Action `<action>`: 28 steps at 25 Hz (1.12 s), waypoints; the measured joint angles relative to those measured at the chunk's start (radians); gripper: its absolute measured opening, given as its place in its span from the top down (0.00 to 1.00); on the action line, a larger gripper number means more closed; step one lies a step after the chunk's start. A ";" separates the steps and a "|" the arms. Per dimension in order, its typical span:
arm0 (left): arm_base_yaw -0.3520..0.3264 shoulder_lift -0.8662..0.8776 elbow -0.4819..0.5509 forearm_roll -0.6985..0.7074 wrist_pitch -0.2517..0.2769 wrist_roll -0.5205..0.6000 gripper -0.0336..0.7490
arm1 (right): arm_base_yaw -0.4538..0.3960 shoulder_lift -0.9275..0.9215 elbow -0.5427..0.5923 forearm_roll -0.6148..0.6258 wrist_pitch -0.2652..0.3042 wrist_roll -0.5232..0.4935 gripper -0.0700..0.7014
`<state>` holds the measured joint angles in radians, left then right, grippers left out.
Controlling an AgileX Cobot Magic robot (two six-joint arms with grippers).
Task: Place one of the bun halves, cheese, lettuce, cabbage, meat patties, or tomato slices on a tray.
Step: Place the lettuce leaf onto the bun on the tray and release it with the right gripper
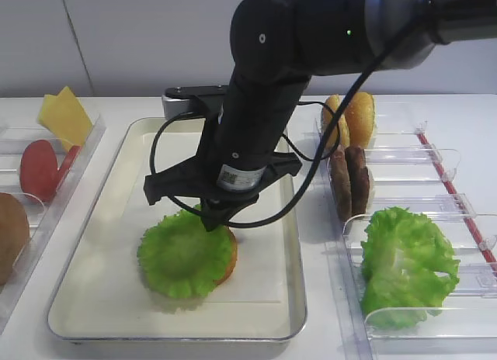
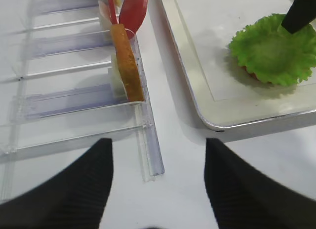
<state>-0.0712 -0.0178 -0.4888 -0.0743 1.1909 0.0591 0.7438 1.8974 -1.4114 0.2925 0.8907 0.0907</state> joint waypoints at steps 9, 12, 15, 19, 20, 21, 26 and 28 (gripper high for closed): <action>0.000 0.000 0.000 0.000 0.000 0.000 0.42 | 0.000 0.000 0.000 -0.011 0.005 -0.031 0.17; 0.000 0.000 0.000 0.000 0.000 0.000 0.42 | 0.000 0.000 -0.018 -0.036 0.027 -0.031 0.12; 0.000 0.000 0.000 0.000 0.000 0.000 0.42 | 0.000 0.000 -0.070 -0.075 0.091 -0.031 0.11; 0.000 0.000 0.000 0.000 0.000 0.000 0.42 | 0.000 0.000 -0.170 -0.100 0.210 -0.081 0.10; 0.000 0.000 0.000 0.000 0.000 0.000 0.42 | 0.000 0.000 -0.196 -0.101 0.233 -0.097 0.10; 0.000 0.000 0.000 0.000 0.000 0.000 0.42 | 0.000 0.000 -0.221 -0.102 0.256 -0.121 0.10; 0.000 0.000 0.000 0.000 0.000 0.000 0.42 | 0.000 0.000 -0.292 -0.115 0.330 -0.226 0.10; 0.000 0.000 0.000 0.000 0.000 0.000 0.42 | 0.000 -0.011 -0.292 -0.124 0.337 -0.245 0.10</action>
<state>-0.0712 -0.0178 -0.4888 -0.0743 1.1909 0.0591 0.7438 1.8864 -1.7036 0.1683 1.2280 -0.1542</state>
